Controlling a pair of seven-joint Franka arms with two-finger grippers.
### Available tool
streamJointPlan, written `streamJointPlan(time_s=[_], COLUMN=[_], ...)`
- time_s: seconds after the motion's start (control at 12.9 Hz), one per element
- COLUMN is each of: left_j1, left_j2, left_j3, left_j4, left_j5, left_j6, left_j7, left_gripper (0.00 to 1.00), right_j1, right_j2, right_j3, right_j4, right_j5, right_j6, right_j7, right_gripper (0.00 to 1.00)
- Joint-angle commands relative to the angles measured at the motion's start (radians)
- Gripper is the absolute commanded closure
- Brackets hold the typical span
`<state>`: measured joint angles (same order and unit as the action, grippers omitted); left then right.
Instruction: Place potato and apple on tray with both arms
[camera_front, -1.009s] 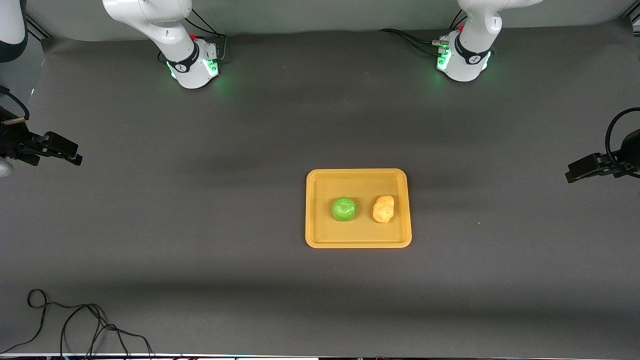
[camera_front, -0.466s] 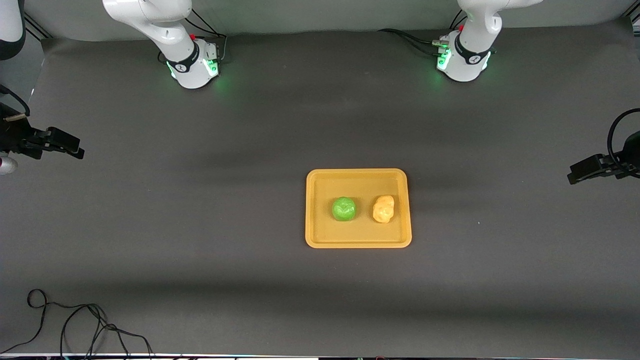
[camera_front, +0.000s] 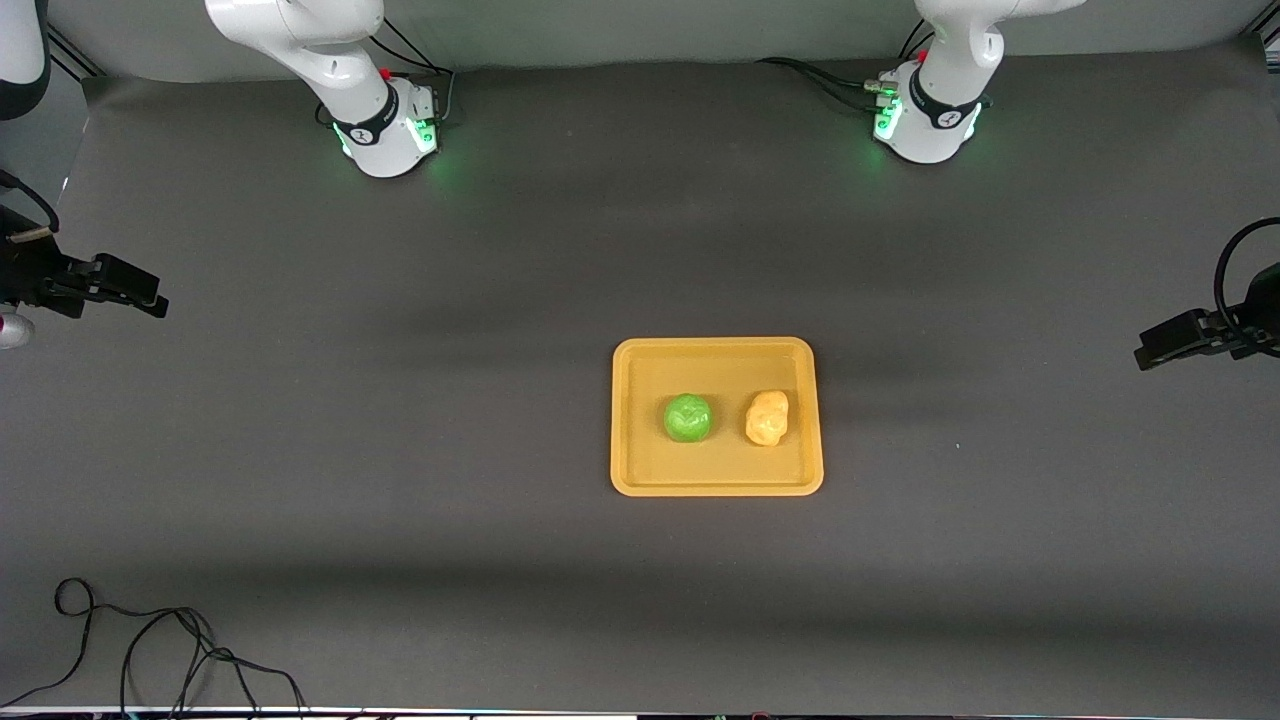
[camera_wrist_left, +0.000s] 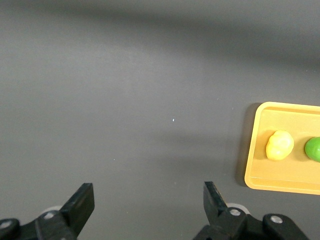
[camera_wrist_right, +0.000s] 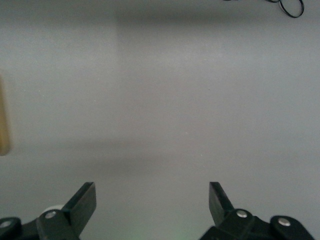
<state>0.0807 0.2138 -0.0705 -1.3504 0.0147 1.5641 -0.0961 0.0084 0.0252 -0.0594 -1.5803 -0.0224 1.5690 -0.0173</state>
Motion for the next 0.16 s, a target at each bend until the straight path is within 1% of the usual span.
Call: streamJointPlan(time_s=[0.0, 0.08], left_j1=[-0.007, -0.007], left_j2=[0.003, 0.003], left_j3=[0.005, 0.005], left_j4=[0.008, 0.008], left_j5=[-0.009, -0.009], left_j6=[0.014, 0.014], left_j7=[-0.005, -0.005], left_gripper=[0.02, 0.02], right_j1=[0.013, 0.013], right_j2=[-0.002, -0.002], right_j3=[-0.014, -0.014], right_j4=[0.019, 0.02], right_j5=[0.018, 0.018], right_j6=[-0.023, -0.024], right_j7=[-0.012, -0.012], right_gripper=[0.0, 0.0])
